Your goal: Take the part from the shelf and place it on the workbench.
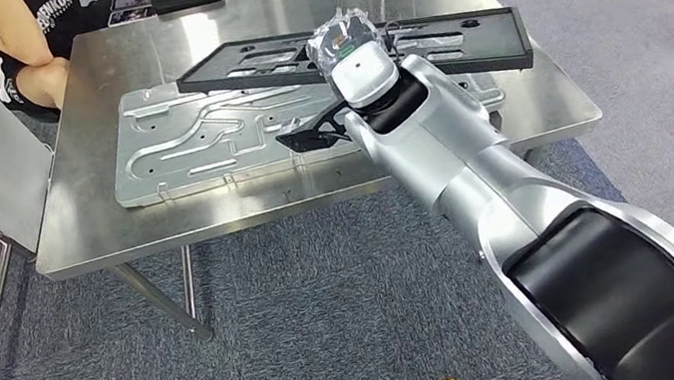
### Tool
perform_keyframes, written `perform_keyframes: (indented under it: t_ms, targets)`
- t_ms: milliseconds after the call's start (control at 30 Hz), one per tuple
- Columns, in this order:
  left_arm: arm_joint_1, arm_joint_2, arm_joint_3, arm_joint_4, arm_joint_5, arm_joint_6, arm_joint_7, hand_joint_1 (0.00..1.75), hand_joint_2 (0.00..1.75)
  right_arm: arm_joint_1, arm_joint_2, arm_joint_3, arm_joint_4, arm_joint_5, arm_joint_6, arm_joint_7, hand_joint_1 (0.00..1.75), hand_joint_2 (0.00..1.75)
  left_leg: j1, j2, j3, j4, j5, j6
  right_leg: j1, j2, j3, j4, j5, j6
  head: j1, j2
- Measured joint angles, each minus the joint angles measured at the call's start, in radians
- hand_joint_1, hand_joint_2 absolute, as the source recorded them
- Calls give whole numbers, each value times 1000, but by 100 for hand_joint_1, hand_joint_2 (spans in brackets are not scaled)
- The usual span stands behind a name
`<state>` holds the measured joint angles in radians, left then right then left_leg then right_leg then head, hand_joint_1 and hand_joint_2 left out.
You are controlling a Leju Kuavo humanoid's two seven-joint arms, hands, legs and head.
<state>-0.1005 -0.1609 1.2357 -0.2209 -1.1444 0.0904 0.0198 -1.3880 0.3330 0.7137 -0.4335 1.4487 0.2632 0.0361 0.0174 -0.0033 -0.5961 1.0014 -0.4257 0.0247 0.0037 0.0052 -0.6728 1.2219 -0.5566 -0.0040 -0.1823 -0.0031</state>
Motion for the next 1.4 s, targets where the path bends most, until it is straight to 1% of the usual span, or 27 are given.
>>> perform_keyframes:
  t_ms: [33,67,100,167,200,233,267,400,467,533,567,600,633,667,733,767,833,933,1000,1067,1100,1133,1167,1233,1267,1300,1400]
  targets:
    - [-1,0,0,0,0,-1,0,0,175,3,0,1,0,-1,8,0,175,175,0,0,3,1,-4,2,-3,0,-41,63,-16,3,0,0]
    - [-1,0,0,0,0,-2,-1,0,175,8,0,3,-1,-3,14,0,175,175,0,-1,6,3,-9,2,-6,0,-70,98,-14,5,0,0]
    - [-1,-1,0,0,0,-2,-1,0,175,12,0,5,-3,-5,18,0,175,175,0,-2,11,6,-15,2,-9,0,-82,97,8,6,0,0]
    - [0,-3,0,0,0,-2,-1,0,175,17,0,8,-9,-7,20,0,175,175,1,-4,24,13,-30,-2,-14,-2,-50,-15,97,5,0,0]
    - [0,-4,0,0,0,-3,-2,0,175,16,0,8,-11,-8,21,0,175,175,-1,-4,28,16,-38,-5,-13,-3,-23,-78,131,4,0,0]
    - [0,-4,0,0,1,-3,-2,0,175,15,-1,9,-13,-9,20,0,175,175,-2,-5,30,19,-45,-10,-12,-3,1,-131,148,1,0,0]
    - [-1,-5,0,0,1,-3,-2,0,175,14,0,10,-15,-10,20,0,175,175,-4,-5,30,20,-49,-15,-9,-4,14,-160,150,-1,0,0]
    - [-4,-5,0,0,2,-4,-2,0,175,13,2,12,-16,-13,20,0,175,175,-3,-3,32,23,-62,-36,-10,0,32,-181,136,-18,0,0]
    - [-4,-5,0,0,2,-4,-3,0,175,11,4,14,-18,-13,20,0,175,175,-1,-2,0,95,-97,-43,-14,-1,47,-192,133,-27,0,0]
    - [-4,-5,0,0,2,-3,-3,0,175,12,4,17,-18,-13,20,0,175,175,0,-2,-77,234,-146,-50,-12,-2,57,-193,125,-35,0,0]
    - [-3,-5,0,0,2,-3,-2,0,175,14,4,19,-17,-13,20,0,175,175,0,-2,-115,290,-158,-52,-10,-2,62,-192,121,-37,0,0]
    - [-3,-5,0,0,2,-3,-2,0,175,15,4,20,-17,-13,20,0,175,175,0,-2,-141,318,-151,-53,-9,-2,66,-192,116,-37,0,0]
    - [-2,-5,0,0,2,-3,-2,0,175,16,4,21,-16,-14,20,1,175,175,1,-2,-145,302,-123,-53,-9,-1,72,-191,111,-37,0,0]
    - [-1,-5,0,0,2,-3,-2,0,175,16,4,22,-16,-15,21,3,175,175,1,-2,-130,247,-76,-51,-9,0,80,-190,105,-36,0,0]
    - [0,-5,0,0,2,-2,-3,0,175,12,4,24,-16,-17,22,8,175,175,0,-1,-74,105,3,-47,-7,1,93,-187,91,-29,0,0]
    - [-1,-5,0,0,2,-2,-4,0,175,9,4,24,-16,-20,23,10,175,175,-2,-1,-53,58,19,-43,-6,2,95,-185,86,-25,0,0]
    - [-2,-5,0,0,3,-2,-4,0,175,6,3,26,-16,-27,25,12,175,175,-6,-3,-39,31,13,-34,-3,2,95,-185,83,-17,0,0]
    - [-3,-5,0,0,3,-2,-5,0,175,6,3,26,-17,-41,25,12,175,175,-1,-4,-29,20,8,-16,-4,0,88,-166,66,-4,0,0]
    - [-2,-5,1,0,3,1,-6,0,175,4,2,27,-17,-50,24,12,175,175,1,-3,-19,15,4,-5,-6,0,41,-70,25,4,0,0]
    - [-2,-5,1,0,3,3,-5,0,175,5,2,32,-15,-58,24,12,175,175,-1,-3,-13,16,-3,1,-7,0,-39,64,-17,7,0,0]
    - [-3,-5,0,0,3,4,-4,0,175,7,1,36,-14,-61,24,12,175,175,-2,-4,-9,16,-7,3,-7,0,-69,102,-16,7,0,0]
    - [-3,-5,0,0,2,4,-4,0,175,9,1,40,-14,-64,24,12,175,175,-2,-5,-4,17,-12,3,-7,0,-80,100,6,5,0,0]
    - [-3,-5,0,0,2,4,-4,0,175,10,1,42,-13,-66,24,12,175,175,-3,-6,2,18,-17,3,-7,0,-71,59,45,1,0,0]
    - [-2,-6,1,0,2,4,-4,0,175,10,1,44,-13,-68,23,12,175,175,-5,-8,15,18,-27,0,-2,-1,-19,-79,128,-10,0,0]
    - [-2,-7,1,0,2,4,-4,0,175,9,1,44,-13,-68,23,12,175,175,-6,-8,18,18,-31,-3,1,-1,6,-136,147,-15,0,0]
    - [-2,-8,1,0,2,4,-4,0,175,8,1,45,-13,-69,22,12,175,175,-7,-9,19,17,-34,-7,5,-1,22,-169,152,-18,0,0]
    - [-4,-8,1,0,2,3,-4,0,175,9,2,49,-12,-69,22,12,175,175,-7,-7,22,12,-41,-20,3,0,36,-193,142,-25,0,0]
